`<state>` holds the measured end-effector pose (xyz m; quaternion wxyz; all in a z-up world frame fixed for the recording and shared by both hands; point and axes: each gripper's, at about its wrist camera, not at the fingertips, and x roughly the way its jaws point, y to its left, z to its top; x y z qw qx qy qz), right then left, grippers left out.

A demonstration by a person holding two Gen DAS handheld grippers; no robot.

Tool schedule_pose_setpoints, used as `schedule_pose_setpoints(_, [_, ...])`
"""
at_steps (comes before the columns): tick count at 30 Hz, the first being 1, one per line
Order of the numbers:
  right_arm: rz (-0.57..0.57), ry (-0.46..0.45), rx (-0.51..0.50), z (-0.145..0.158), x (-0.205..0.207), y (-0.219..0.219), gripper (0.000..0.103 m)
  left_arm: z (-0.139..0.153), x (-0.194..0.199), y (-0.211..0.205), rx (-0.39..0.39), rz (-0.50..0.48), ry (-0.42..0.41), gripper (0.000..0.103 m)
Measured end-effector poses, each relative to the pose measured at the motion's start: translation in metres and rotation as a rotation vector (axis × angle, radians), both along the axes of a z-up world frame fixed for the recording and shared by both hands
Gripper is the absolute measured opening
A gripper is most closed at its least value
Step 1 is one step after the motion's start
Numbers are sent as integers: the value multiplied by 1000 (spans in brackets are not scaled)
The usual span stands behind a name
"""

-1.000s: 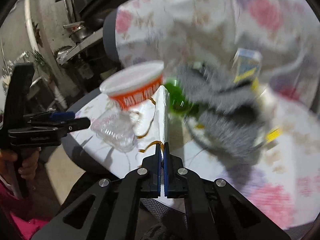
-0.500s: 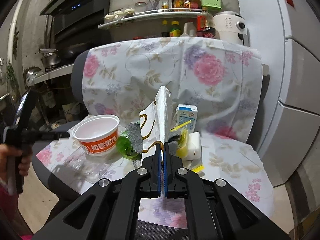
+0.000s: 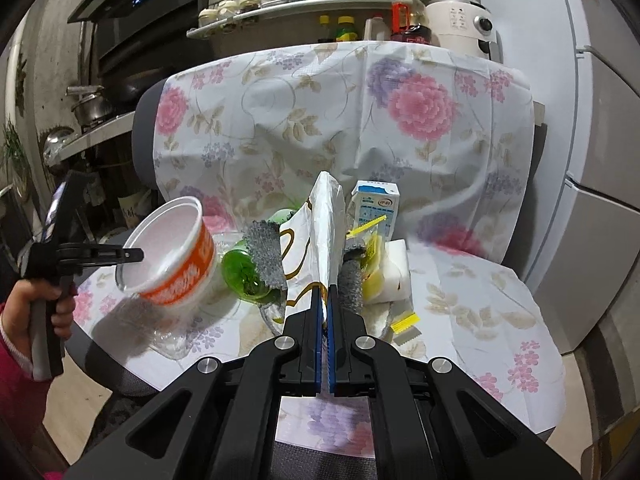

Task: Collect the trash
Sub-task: 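Grasp the white orange-printed bowl by its rim with the left gripper and lift, then release the bowl over the trash bin while the right gripper drops the paper bag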

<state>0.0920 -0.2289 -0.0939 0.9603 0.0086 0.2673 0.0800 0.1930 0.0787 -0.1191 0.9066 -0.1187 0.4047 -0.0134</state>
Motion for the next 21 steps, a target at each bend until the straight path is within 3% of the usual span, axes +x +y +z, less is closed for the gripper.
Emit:
schedule_pose_setpoints(5, [-18, -43, 22, 14, -10, -3, 2, 37, -27, -6, 2, -9, -100, 3])
schedule_pose_setpoints(9, [-41, -62, 31, 24, -29, -13, 2, 57, -60, -32, 8, -108, -148, 3])
schedule_pose_setpoints(15, [-140, -61, 24, 28, -72, -49, 2, 54, -106, -116, 65, -313, -189, 3])
schedule_pose_setpoints(21, [-332, -36, -13, 26, -142, -112, 2, 33, -133, -214, 47, -529, -179, 3])
